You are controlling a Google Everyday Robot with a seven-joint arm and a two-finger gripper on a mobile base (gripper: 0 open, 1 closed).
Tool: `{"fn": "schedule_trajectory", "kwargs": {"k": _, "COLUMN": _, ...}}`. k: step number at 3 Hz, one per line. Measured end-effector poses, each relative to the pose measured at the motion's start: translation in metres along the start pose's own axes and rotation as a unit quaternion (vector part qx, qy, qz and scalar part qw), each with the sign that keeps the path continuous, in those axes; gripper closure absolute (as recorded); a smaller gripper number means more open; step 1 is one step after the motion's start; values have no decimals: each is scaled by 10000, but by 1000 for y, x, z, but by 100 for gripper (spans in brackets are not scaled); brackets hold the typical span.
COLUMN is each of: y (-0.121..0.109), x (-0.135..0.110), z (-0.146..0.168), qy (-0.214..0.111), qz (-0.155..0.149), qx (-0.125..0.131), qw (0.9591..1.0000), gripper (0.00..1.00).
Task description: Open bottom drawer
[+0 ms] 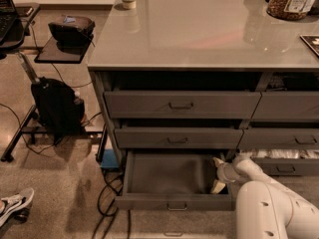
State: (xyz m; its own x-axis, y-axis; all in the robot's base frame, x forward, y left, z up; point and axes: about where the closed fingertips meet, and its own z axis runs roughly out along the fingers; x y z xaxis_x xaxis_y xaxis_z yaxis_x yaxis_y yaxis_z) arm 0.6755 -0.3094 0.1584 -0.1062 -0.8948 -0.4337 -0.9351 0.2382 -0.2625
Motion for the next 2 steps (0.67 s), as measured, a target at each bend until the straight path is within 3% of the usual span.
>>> {"fn": "schedule_trajectory", "kwargs": {"k": 1, "y": 3, "x": 0, "z": 2, "qy": 18, "qz": -27, "qx": -34, "qw": 10000, "gripper": 0}}
{"fn": "schedule_trajectory", "kwargs": {"k": 2, "y": 20, "x": 8, "z": 4, "qy": 130, "qz": -158, "qx": -164, "qw": 9997, "gripper": 0}}
